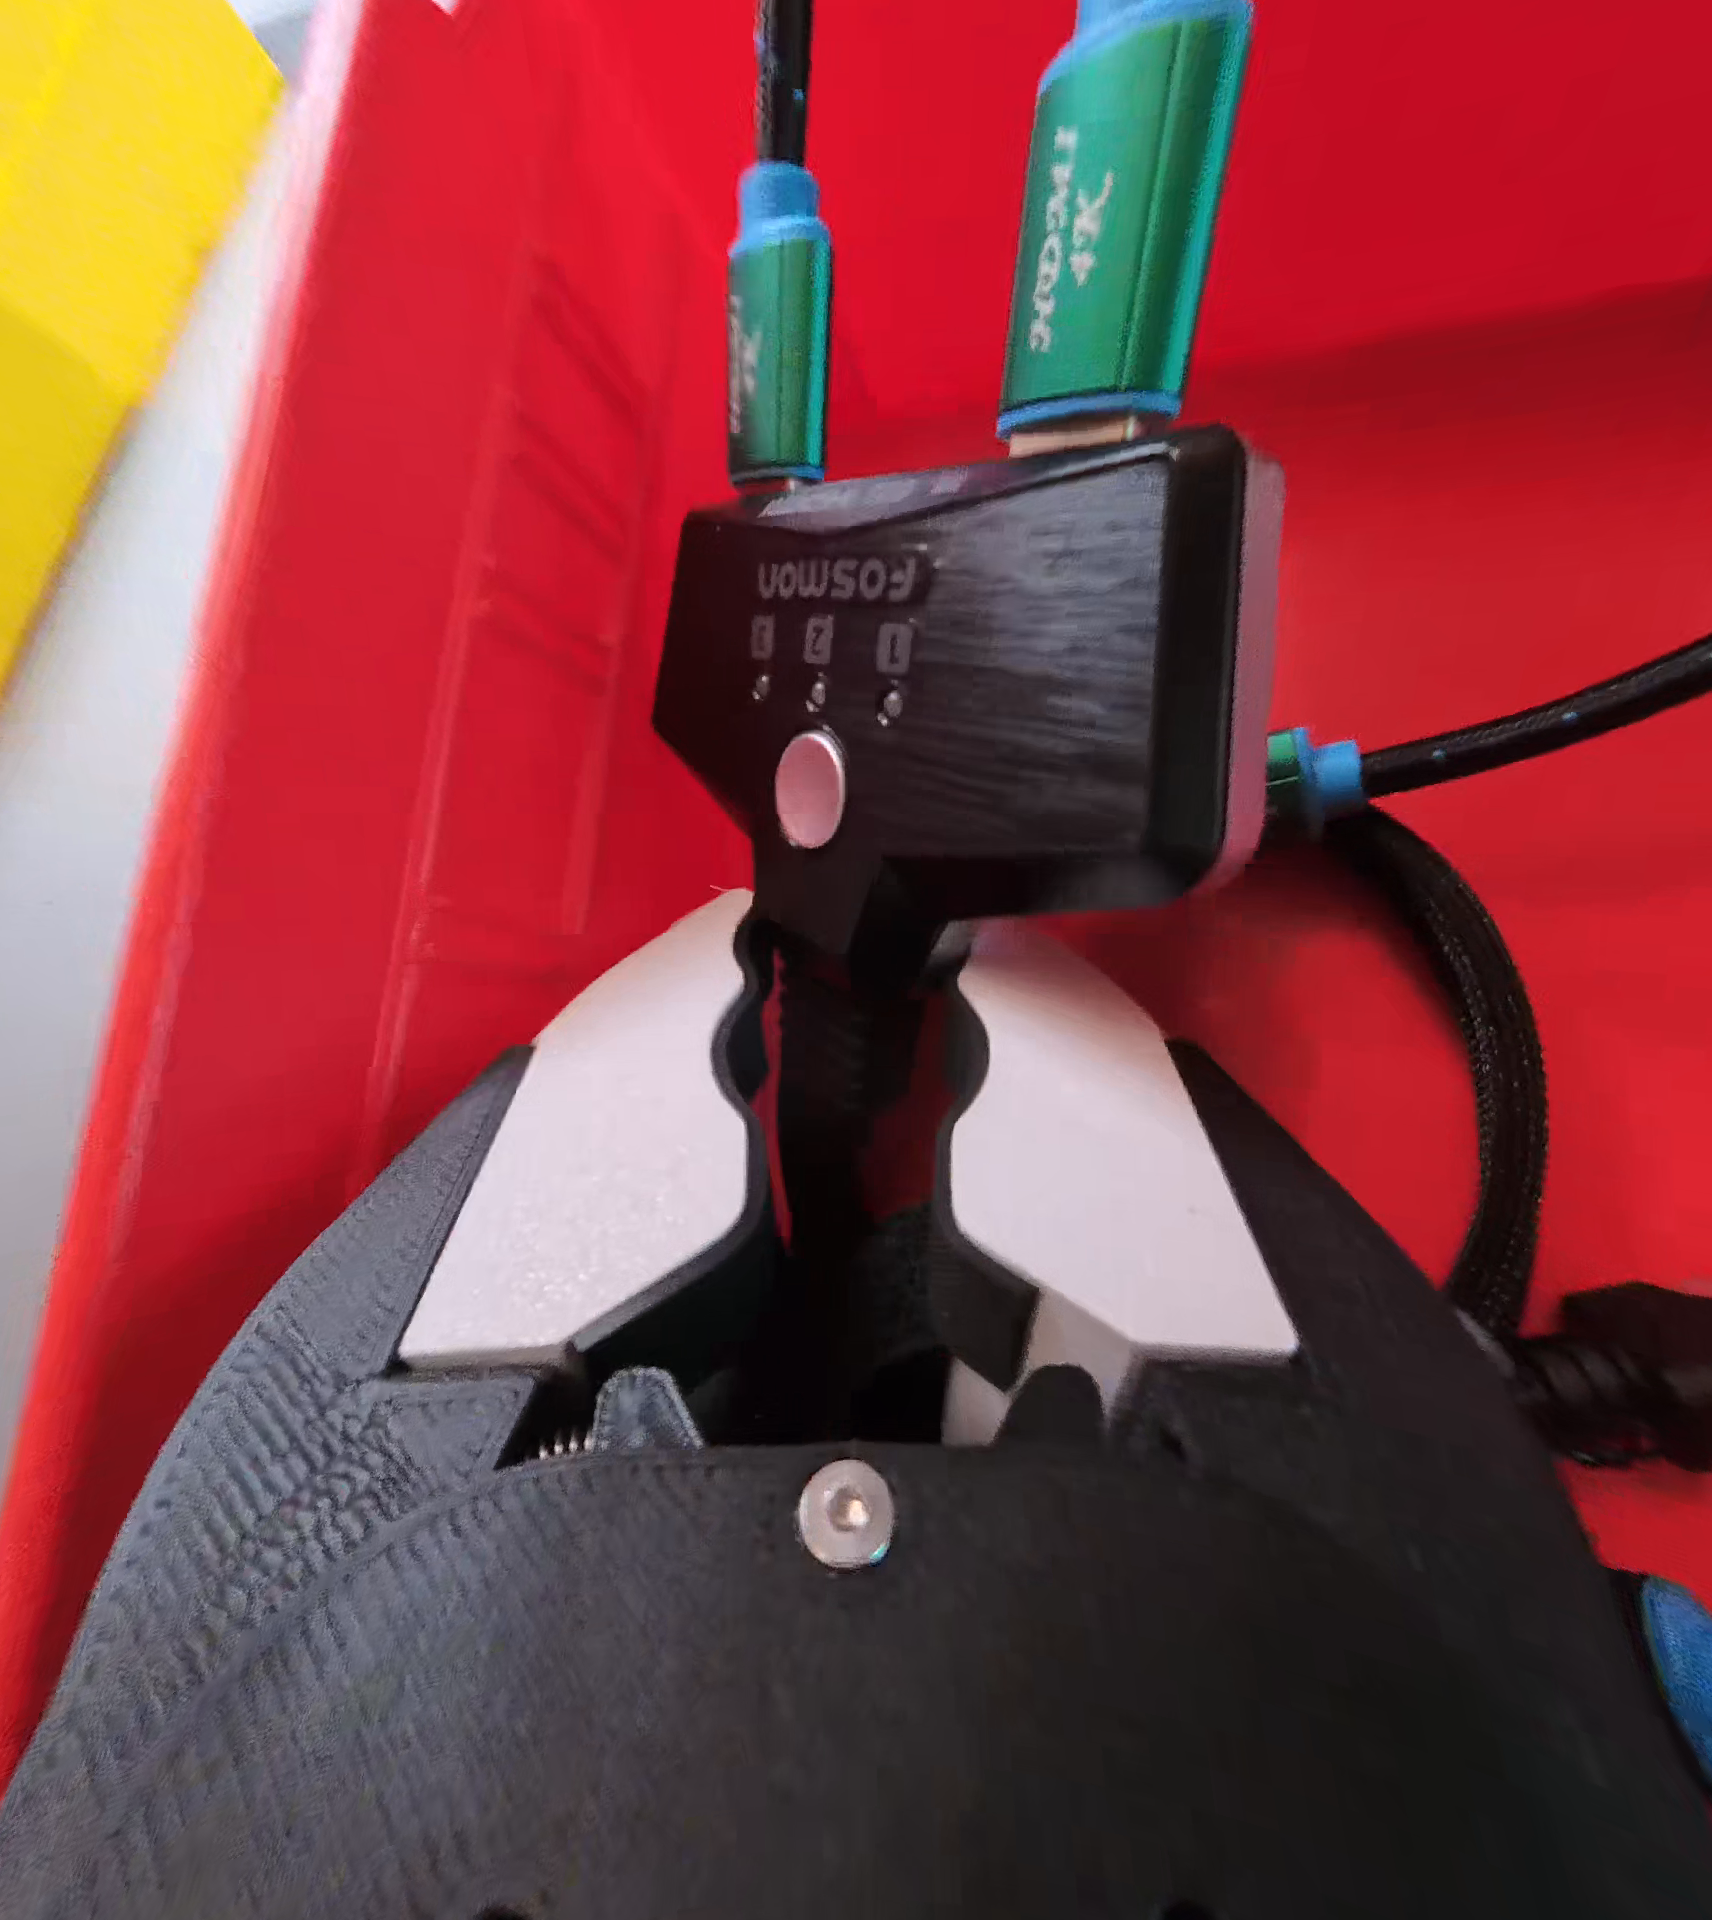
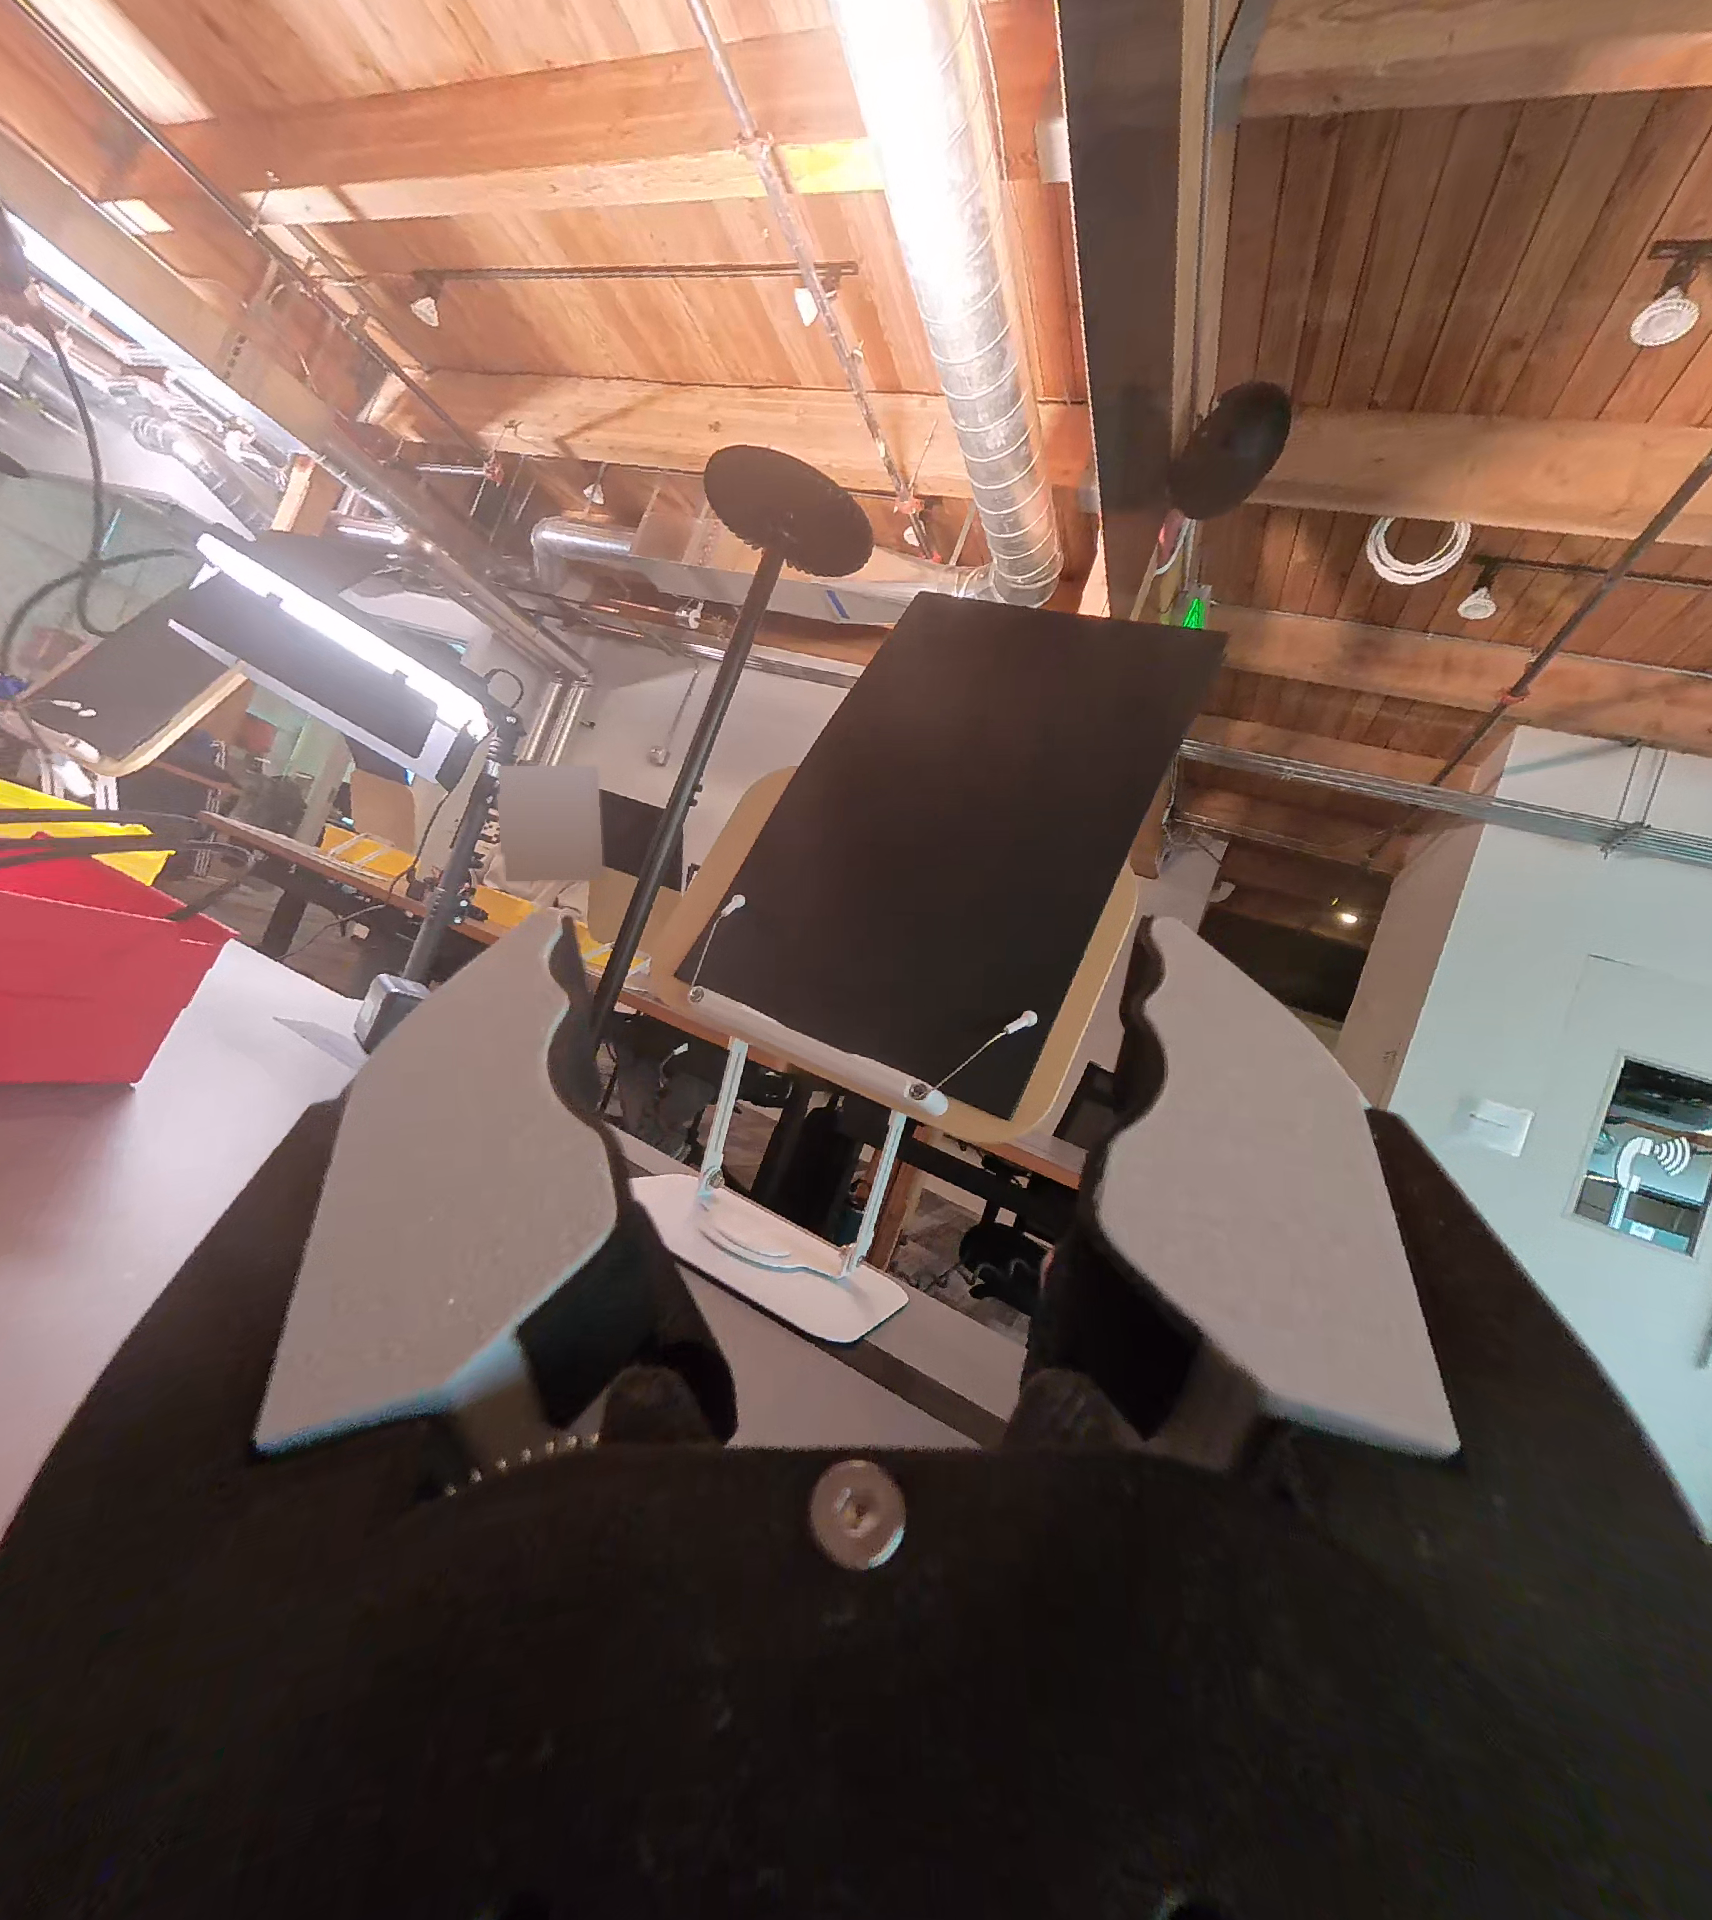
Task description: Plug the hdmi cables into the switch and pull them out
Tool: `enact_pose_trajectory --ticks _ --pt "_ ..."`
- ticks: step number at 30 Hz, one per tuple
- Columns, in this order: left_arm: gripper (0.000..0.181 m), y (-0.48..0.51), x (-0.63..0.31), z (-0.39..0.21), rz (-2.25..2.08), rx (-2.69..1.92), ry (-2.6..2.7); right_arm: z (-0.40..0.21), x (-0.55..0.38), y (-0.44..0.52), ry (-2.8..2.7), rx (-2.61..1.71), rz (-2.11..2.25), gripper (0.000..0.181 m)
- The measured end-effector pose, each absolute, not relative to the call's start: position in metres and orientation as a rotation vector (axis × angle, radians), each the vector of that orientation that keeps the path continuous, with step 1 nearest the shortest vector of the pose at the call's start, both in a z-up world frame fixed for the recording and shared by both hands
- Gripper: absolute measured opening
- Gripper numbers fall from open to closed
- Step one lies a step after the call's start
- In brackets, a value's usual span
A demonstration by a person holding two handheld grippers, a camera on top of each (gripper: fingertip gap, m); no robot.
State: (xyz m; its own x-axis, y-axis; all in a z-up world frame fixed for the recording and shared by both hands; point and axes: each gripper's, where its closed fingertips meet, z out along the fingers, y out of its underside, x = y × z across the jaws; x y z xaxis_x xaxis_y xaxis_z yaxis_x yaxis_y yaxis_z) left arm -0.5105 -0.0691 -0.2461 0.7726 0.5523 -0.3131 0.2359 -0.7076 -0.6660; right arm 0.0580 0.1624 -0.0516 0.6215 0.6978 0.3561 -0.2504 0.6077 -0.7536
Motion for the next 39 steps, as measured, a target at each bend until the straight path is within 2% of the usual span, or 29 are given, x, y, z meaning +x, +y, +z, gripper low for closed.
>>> enact_pose_trajectory --ticks 4,13,19,24,29,33,35,37,39 --pt "0.029 -0.073 -0.509 -0.184 0.844 -2.107 -0.543 -0.055 0.057 0.166 -0.701 -0.742 0.605 0.097" --pt "0.028 -0.074 -0.436 0.022 1.050 -1.566 -0.334 -0.062 0.052 0.172 -0.726 -0.795 0.612 0.096" --pt "0.028 -0.045 -0.333 0.090 1.081 -1.385 -0.100 -0.067 0.047 0.167 -0.734 -0.832 0.824 0.091" --pt "0.028 0.001 -0.234 0.079 1.043 -1.359 0.127 -0.073 0.045 0.171 -0.707 -0.918 1.031 0.081" --pt "0.028 0.055 -0.136 0.000 0.898 -1.465 0.398 -0.079 0.038 0.159 -0.791 -0.950 1.088 0.055" --pt "0.028 0.084 -0.105 -0.059 0.877 -1.531 0.463 -0.091 0.025 0.139 -0.908 -1.069 1.323 0.036" --pt "0.028 0.091 -0.101 -0.071 0.918 -1.516 0.456 -0.098 0.015 0.119 -0.983 -1.159 1.572 0.038" --pt "0.028 0.096 -0.097 -0.081 0.946 -1.500 0.453 -0.103 0.006 0.092 -1.089 -1.190 1.803 0.058" --pt "0.028 0.099 -0.095 -0.089 0.987 -1.472 0.451 -0.105 0.000 0.073 -1.169 -1.209 1.890 0.071"
